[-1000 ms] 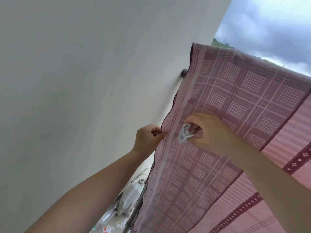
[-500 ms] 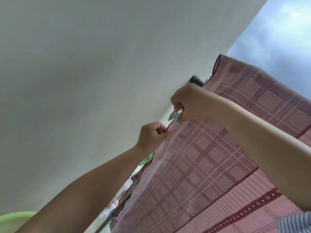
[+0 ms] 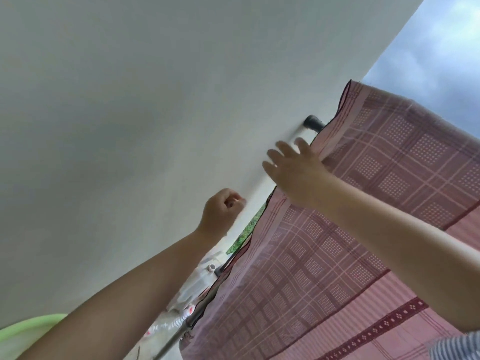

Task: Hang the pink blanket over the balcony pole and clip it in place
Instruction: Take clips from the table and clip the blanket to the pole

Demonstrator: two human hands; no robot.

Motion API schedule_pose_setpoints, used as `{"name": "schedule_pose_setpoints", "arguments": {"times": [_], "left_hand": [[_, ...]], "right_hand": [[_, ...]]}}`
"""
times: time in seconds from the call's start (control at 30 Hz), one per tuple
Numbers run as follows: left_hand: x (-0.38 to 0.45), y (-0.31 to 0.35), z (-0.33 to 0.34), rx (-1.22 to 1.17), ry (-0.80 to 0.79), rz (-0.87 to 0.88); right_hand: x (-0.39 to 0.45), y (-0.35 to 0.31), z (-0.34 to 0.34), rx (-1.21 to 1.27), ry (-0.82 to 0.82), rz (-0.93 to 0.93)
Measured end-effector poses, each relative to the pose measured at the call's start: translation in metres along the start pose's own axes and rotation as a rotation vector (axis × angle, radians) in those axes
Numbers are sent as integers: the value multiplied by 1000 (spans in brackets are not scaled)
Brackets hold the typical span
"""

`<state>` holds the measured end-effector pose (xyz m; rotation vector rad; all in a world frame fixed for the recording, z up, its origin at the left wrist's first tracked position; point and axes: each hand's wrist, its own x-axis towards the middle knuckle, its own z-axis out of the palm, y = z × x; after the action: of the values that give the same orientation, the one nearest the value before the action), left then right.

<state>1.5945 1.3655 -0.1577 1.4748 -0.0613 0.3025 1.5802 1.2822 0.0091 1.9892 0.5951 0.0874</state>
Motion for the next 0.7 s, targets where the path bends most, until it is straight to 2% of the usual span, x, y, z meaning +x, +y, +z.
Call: {"name": "schedule_pose_setpoints", "arguments": {"times": [0.1,0.17,0.23,0.37,0.47,0.57,0.7], "left_hand": [[-8,-14,-24,-262,7,-289],[-14,-25,-35,-370,47,-417],[-22,-39,-41,-338,51,-475],[-38,-68,-51,-266,-4,-567],[-51,-86,-56,-292,-52,-573],[-62,-102,-58,-268,11,-569],[-71,-111,-59,-202,109,-603]], "right_hand": [[-5,-36,19,-17,114,-207],[1,-66,37,24,59,-346],[16,-94,58,23,-22,-424],[46,-129,82,-1,-209,-441],[55,-144,95,8,-276,-431],[61,-149,102,91,-338,-384],[64,-152,111,196,-343,-348]]}}
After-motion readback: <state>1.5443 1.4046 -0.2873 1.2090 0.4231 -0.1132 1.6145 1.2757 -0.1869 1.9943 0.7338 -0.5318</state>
